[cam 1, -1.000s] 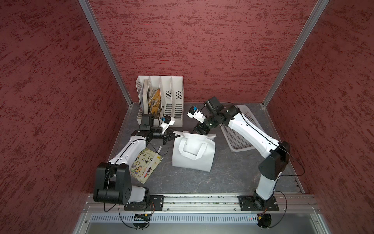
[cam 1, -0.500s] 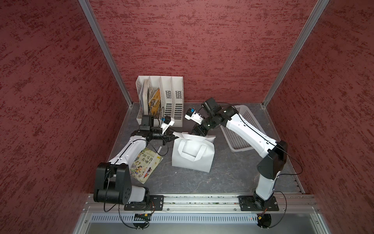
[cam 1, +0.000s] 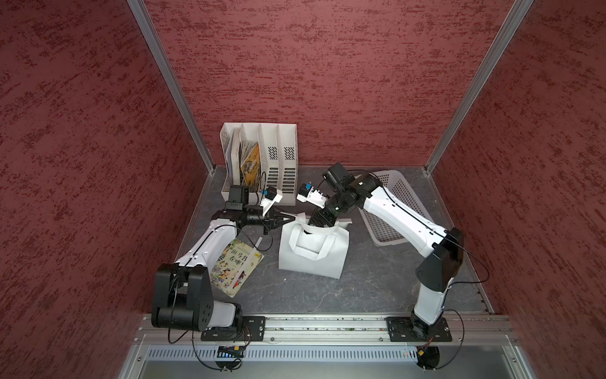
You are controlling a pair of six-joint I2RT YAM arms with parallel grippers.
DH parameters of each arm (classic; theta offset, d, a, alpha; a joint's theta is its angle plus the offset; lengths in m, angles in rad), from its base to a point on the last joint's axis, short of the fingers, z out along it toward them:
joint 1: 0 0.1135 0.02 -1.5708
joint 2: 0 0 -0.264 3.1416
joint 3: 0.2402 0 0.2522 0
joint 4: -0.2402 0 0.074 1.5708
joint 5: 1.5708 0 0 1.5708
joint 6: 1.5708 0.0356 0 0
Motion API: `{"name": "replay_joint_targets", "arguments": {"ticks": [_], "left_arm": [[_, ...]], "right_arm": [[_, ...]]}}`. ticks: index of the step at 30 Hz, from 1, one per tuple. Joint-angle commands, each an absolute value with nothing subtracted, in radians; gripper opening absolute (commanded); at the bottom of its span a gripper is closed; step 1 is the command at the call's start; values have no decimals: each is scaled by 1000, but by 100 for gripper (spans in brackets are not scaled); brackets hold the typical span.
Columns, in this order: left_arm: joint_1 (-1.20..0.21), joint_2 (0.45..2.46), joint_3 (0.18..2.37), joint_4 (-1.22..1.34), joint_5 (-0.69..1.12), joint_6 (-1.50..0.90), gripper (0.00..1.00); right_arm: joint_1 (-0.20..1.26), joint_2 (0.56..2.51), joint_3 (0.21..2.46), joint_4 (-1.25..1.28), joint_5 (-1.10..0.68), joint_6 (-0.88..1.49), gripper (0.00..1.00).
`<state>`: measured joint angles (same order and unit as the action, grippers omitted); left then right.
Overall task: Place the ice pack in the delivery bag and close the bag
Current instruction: Seal the delivery bag at the center of the board.
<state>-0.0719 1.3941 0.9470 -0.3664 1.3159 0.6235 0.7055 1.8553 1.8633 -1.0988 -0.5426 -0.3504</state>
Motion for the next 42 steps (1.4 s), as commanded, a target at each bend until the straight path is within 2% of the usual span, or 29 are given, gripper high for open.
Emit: {"name": "replay_joint_targets", "arguments": {"ticks": [1,5,9,13,16,22,26,28,31,34,42], "left_arm": [[-63,1386,974,-376,1324,640,0],[-62,1379,975,-409,1320,663,0],[-62,1367,970,-422,1309,673,0],[-64,1359,967,-436,1305,684,0],[-64,1353,966,-444,1303,689,0],[-65,1351,966,-448,1302,695,0],[-67,1348,963,-455,1302,702,0],[-67,1345,961,-455,1300,704,0],[-68,1341,959,-457,1298,705,0],[-68,1341,959,-458,1298,708,0],[-73,1342,959,-461,1298,712,0]], "right_arm": [[712,1879,1870,-1128,-487,-361,83],[712,1882,1887,-1116,-517,-358,76],[710,1879,1898,-1105,-587,-350,76],[675,1830,1874,-1021,-739,-284,89],[635,1785,1854,-935,-804,-201,94],[598,1794,1887,-965,-718,-175,89],[581,1789,1872,-935,-737,-150,83],[577,1778,1856,-898,-802,-132,84],[576,1774,1854,-899,-935,-140,92],[568,1789,1863,-985,-891,-212,95],[498,1787,1801,-898,-880,-129,91]]}}
